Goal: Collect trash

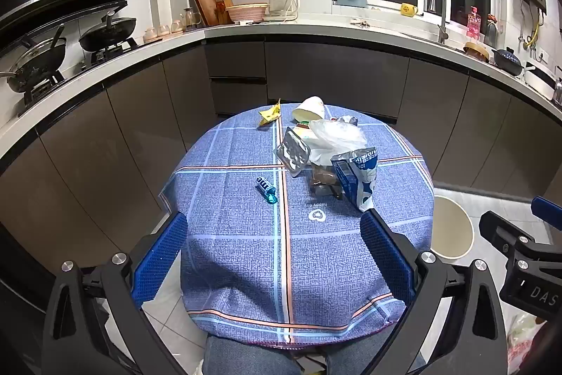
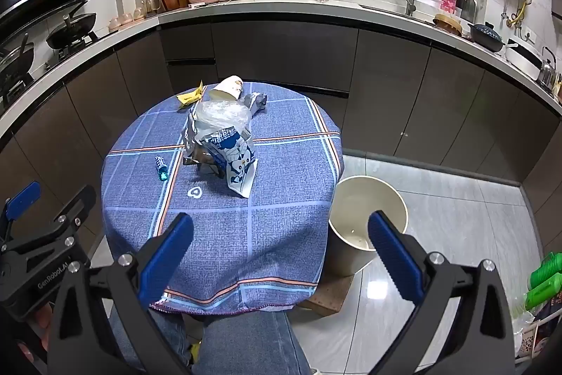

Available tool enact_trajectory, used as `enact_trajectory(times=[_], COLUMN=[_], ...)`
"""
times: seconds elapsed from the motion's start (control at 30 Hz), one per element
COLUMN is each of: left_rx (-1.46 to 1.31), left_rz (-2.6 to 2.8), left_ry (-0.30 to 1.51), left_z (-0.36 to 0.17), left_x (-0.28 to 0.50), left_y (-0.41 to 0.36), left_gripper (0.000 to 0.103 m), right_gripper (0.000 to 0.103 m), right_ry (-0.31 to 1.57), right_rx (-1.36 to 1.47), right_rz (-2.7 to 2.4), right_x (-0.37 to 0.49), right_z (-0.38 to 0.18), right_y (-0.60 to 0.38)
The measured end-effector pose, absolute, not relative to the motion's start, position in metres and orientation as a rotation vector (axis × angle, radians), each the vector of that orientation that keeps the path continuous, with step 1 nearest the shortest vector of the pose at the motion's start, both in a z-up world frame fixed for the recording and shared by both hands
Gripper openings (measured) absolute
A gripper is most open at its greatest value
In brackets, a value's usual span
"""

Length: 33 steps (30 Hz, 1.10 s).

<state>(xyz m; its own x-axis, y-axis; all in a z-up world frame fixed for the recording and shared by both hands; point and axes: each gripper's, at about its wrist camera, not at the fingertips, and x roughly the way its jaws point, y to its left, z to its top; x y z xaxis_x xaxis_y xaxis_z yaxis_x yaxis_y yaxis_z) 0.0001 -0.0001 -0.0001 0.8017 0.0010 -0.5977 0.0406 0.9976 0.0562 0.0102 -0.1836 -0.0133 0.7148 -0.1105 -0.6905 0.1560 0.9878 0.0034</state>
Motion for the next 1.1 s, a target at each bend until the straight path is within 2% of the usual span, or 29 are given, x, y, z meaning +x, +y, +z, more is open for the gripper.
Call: enact_trajectory(times=[1.1], left_rx=[0.061], left_rz=[-0.024], left_ry=[0.647], left_z=[-0.0045], left_x=[-0.0017], left_y=[0.0014], left_gripper=[0.095], right_gripper=[0.100], right_ry=[0.759], right_rx=[0.064], right_rz=[-0.148], right_x=[0.0111], right_z=[-0.0131], right_y=[-0.1845])
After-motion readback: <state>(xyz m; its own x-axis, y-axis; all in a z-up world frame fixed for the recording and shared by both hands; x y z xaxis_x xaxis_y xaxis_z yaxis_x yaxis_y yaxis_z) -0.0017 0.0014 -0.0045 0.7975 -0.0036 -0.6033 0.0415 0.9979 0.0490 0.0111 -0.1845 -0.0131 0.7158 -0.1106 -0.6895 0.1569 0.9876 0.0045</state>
